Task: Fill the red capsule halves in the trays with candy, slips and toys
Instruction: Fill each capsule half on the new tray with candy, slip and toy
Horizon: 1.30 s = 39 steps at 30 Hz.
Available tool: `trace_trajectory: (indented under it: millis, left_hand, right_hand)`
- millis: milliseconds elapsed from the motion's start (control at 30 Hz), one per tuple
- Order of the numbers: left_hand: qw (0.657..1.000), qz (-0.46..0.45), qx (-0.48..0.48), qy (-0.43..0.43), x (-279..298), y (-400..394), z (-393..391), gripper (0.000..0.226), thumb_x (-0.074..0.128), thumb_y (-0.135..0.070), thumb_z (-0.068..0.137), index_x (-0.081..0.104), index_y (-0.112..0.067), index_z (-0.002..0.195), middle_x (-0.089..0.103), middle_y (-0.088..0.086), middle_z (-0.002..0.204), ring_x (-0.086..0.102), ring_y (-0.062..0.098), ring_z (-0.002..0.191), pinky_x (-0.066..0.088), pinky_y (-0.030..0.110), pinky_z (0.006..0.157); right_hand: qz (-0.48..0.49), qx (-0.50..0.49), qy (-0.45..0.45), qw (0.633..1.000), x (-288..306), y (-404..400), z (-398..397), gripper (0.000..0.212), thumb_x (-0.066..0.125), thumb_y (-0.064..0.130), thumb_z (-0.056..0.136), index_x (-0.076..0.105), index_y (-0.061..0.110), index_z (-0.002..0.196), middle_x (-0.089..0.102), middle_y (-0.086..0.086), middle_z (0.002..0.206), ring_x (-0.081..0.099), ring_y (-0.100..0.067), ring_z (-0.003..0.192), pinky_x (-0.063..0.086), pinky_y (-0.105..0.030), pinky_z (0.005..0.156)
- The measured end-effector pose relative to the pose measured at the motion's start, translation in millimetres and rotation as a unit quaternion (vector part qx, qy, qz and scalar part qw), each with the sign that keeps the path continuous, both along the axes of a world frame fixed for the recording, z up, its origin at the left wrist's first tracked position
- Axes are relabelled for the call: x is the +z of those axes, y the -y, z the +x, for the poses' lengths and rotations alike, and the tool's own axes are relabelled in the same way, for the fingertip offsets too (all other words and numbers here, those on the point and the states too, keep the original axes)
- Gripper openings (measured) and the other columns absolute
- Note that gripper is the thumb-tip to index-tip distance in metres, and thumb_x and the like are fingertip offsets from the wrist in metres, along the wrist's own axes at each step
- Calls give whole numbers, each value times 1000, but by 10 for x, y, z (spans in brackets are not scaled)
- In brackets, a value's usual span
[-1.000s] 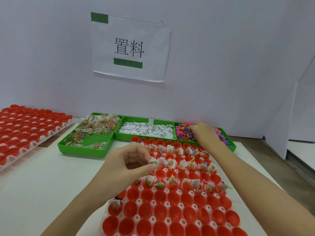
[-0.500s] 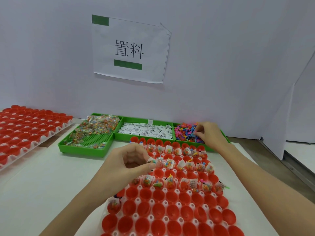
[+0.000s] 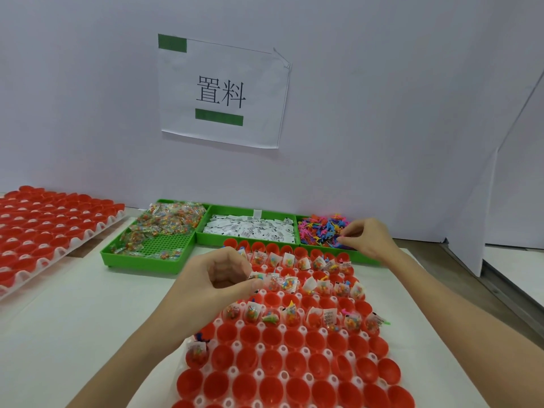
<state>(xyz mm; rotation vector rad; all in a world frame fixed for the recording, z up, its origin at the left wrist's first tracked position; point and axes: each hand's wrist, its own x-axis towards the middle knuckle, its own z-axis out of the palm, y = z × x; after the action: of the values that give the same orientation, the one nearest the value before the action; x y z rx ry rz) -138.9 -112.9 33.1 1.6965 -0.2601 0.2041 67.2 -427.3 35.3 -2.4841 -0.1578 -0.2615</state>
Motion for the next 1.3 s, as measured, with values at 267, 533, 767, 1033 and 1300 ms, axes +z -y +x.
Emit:
trace_trajectory:
  millis: [267,533,767,1033,1300]
  left_hand:
    - [999,-10,50,6,-11,-62,17,17,89,-17,77,77,-20,89,78,9,85,77,22,82,61,25,80]
    - [999,15,39,16,37,-90,-6,18,91,-24,74,81,-24,89,80,3,86,77,19,85,62,27,82]
    - [998,29,-61,6,128,-125,-61,22,94,-22,73,80,-18,89,78,7,83,76,20,76,59,21,71]
    - [996,42,-77,22,127,-81,-85,22,92,-15,74,79,-16,92,79,7,88,78,23,83,60,23,75]
    - [993,96,-59,42,152,-137,-94,25,90,-14,77,79,-20,98,76,5,87,75,19,80,61,28,77]
  right_hand:
    - [122,-59,225,965,54,-39,-241,18,73,23,93,79,9,104,77,-3,89,69,-12,75,54,-25,76]
    - [331,78,84,937,209,-699,-1234,9,70,13,93,76,11,100,77,-5,80,76,-21,71,62,-28,68]
    - [317,176,6,932,54,-1069,-2000,9,76,13,90,79,20,95,78,-2,80,77,-20,74,64,-31,69]
    - [272,172,34,946,2,-1117,-2118,9,77,27,89,79,35,91,77,9,83,74,-10,77,60,-24,70]
    - [240,206,25,948,24,-1150,-2159,15,68,27,95,79,35,88,76,9,83,71,-8,78,56,-17,69]
